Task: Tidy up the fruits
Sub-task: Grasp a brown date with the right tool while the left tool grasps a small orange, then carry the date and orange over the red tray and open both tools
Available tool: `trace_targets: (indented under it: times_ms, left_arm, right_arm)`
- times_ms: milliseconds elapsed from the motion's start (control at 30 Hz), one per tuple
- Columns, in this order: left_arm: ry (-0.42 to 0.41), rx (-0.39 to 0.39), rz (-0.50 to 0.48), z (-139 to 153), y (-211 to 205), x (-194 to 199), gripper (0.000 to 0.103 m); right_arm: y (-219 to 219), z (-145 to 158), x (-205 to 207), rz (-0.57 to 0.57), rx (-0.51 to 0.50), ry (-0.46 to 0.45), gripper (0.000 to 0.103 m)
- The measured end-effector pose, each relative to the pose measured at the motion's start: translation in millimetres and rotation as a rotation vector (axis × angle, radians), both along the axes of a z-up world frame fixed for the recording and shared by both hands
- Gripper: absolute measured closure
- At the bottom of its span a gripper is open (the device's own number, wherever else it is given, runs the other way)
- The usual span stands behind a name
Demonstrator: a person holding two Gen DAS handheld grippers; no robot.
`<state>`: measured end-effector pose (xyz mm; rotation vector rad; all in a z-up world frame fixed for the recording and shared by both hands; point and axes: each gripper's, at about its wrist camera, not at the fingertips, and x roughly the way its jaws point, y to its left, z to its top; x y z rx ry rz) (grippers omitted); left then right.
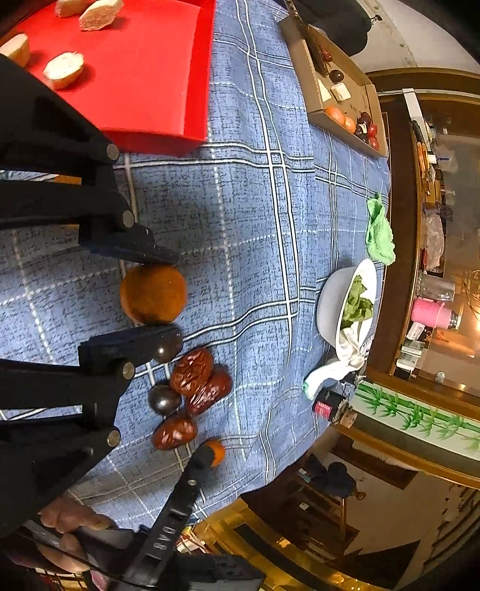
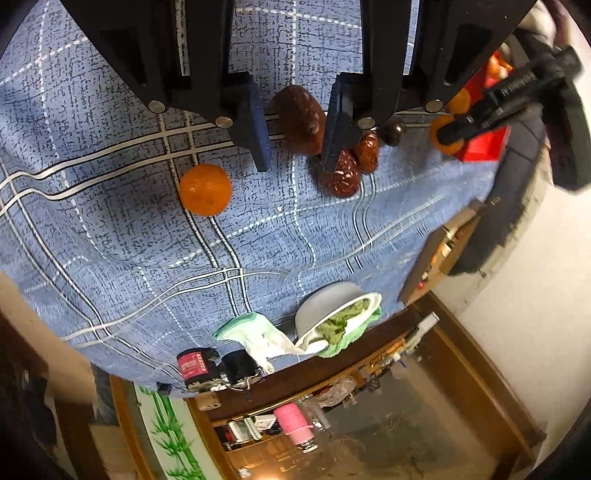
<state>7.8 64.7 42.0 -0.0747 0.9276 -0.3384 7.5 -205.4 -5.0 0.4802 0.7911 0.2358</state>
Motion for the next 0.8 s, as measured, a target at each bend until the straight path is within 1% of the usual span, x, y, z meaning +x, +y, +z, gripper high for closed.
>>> trace_targets:
  times_ms: [33, 133, 233, 367, 433, 533, 733, 800]
  left_arm:
    - [0.001, -0.010, -0.005, 0, 0, -4, 0.072]
    - [-0.004, -0.031, -0.012, 3, -1, -13, 0.072]
    - [-0.012, -0.056, 0.000, 7, 3, -20, 0.072]
    - [-0.020, -0.100, 0.047, 14, 22, -29, 0.072]
    - [-0.028, -0.107, 0.071, 18, 33, -34, 0.072]
    - [-0.040, -0.114, 0.120, 22, 57, -45, 0.072]
    - [-0.055, -0.152, 0.237, 25, 112, -62, 0.072]
    - [-0.061, -0.164, 0.271, 25, 130, -68, 0.071]
  right_arm:
    - [-7, 0, 0, -0.005, 0.038, -0.001, 0.072]
    - [-18, -3, 0, -0.021, 0.092, 0.010, 0.069]
    - [-11, -8, 5, 0.030, 0.106, 0.043, 0.069]
    - [18, -6, 5, 0.134, 0.009, 0.039, 0.069]
    - [29, -7, 3, 0.157, -0.053, 0.036, 0.069]
    - [40, -8, 2, 0.165, -0.136, 0.029, 0.070]
    - [51, -10, -2, 0.167, -0.232, -0.005, 0.071]
    - [52, -11, -3, 0.163, -0.248, -0.011, 0.071]
